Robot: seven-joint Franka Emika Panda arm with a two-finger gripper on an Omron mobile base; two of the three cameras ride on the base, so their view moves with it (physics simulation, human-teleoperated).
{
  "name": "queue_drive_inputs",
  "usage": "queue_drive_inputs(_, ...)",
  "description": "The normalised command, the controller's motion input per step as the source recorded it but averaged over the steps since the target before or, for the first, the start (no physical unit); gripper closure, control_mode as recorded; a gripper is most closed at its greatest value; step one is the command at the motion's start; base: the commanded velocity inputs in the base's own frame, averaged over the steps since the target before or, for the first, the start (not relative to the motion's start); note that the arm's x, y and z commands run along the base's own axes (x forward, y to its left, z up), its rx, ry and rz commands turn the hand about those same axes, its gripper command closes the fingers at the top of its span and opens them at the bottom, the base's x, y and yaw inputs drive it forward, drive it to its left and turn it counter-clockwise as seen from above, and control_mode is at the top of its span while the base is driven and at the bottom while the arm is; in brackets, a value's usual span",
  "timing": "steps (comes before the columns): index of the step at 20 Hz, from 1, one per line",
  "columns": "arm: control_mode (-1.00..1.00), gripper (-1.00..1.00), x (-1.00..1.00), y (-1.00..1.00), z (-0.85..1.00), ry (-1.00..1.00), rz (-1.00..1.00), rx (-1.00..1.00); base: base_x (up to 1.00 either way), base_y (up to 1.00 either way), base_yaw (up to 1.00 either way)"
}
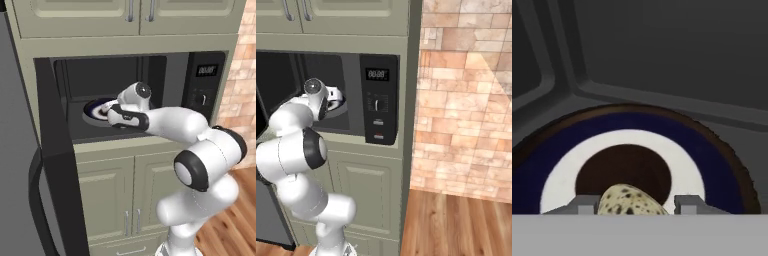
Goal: Pick the egg from the microwave and place it on plate located on the counter.
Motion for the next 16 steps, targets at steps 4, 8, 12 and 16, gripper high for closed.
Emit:
queue_drive_inputs(4,-1.00,1.00,-0.54,0.00,0.63,0.00,-0.10,-0.01,0.00,0.00,0.00)
queue_drive_inputs(8,-1.00,1.00,-0.73,-0.02,0.40,0.00,-0.06,0.00,0.00,0.00,0.00)
queue_drive_inputs(12,-1.00,1.00,-0.85,-0.23,0.39,0.00,-0.03,0.00,0.00,0.00,0.00)
queue_drive_inputs(16,-1.00,1.00,-1.00,-0.54,0.29,0.00,0.00,0.00,0.00,0.00,0.00)
